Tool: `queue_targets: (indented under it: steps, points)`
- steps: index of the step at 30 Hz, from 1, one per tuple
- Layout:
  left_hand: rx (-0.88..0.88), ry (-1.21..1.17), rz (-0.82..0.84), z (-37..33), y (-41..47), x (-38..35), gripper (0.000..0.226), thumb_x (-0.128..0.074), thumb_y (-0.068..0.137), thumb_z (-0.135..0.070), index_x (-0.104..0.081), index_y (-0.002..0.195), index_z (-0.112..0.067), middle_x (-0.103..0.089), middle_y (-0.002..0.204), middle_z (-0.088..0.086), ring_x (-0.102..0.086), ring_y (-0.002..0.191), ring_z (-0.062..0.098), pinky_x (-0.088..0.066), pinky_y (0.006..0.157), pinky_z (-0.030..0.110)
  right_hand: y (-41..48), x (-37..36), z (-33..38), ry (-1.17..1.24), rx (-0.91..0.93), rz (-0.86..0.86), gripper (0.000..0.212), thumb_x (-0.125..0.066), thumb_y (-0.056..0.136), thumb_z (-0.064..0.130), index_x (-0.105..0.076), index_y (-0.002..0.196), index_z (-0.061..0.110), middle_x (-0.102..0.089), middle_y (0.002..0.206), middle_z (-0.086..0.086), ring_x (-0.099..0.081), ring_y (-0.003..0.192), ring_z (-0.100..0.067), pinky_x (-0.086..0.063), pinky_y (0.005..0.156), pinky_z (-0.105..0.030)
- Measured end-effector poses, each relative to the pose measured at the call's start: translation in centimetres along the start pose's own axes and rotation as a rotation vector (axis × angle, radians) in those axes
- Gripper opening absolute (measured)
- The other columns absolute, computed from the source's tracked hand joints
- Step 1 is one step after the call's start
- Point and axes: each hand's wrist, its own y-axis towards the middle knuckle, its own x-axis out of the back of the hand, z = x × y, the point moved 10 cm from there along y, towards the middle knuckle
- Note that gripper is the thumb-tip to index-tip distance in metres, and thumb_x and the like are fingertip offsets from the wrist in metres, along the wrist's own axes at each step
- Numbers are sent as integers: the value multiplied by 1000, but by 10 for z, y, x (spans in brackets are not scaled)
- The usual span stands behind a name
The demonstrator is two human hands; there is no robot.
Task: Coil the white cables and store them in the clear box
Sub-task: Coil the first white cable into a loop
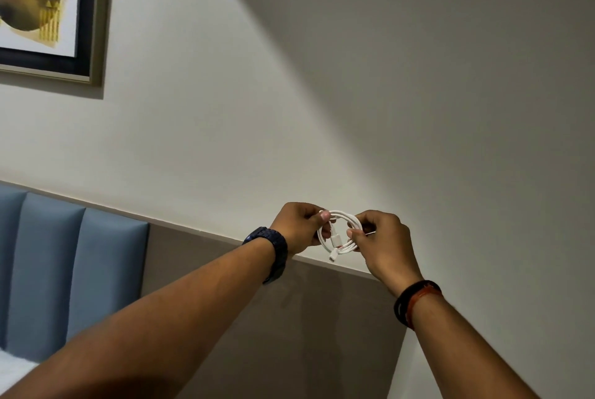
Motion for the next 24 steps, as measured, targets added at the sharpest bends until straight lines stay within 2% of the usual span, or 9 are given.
queue_targets:
  steps: [5, 9, 11, 15, 19, 24]
  points:
    - [122, -192, 21, 17, -3, -6, 23, -49, 96, -17, -65, 85, -4, -66, 80, 10, -64, 72, 20, -58, 73, 29, -3, -9, 1, -61, 42, 125, 8, -66, 85, 11, -70, 91, 13, -71, 80, -3, -68, 72, -18, -59, 74, -36]
    - [133, -253, -12, 24, -3, -6, 25, -49, 96, -17, -65, 91, 1, -69, 92, 20, -67, 80, 27, -57, 80, 37, -4, -14, -1, -35, 41, 201, 11, -65, 87, 13, -72, 95, 16, -69, 78, 4, -67, 67, -9, -49, 59, -15]
    - [126, -265, -20, 24, -2, -5, 26, -50, 96, -16, -65, 96, 5, -68, 99, 25, -67, 86, 31, -56, 84, 41, -4, -15, -3, 17, 27, 231, 13, -65, 87, 12, -72, 96, 17, -71, 80, 4, -67, 64, -7, -48, 55, -10]
    - [89, -281, -23, 22, -1, -1, 26, -51, 95, -15, -65, 102, 6, -69, 99, 25, -67, 89, 34, -55, 86, 44, -5, -18, -1, 117, 34, 266, 15, -65, 86, 10, -73, 97, 16, -74, 84, 0, -69, 67, -10, -55, 61, -16]
    - [34, -277, -78, 19, 1, 6, 21, -57, 92, -12, -68, 102, 3, -72, 81, 12, -70, 71, 22, -59, 71, 35, -6, -20, -2, 251, 8, 311, 14, -64, 87, 8, -73, 95, 16, -74, 85, -8, -69, 72, -13, -59, 66, -22]
    - [67, -398, -75, 16, -4, -1, 12, -60, 89, -7, -69, 96, -2, -68, 94, 18, -65, 75, 28, -59, 72, 36, -8, -25, -11, 235, -14, 419, 14, -62, 89, 12, -70, 92, 23, -73, 87, -2, -69, 79, -12, -58, 76, -24]
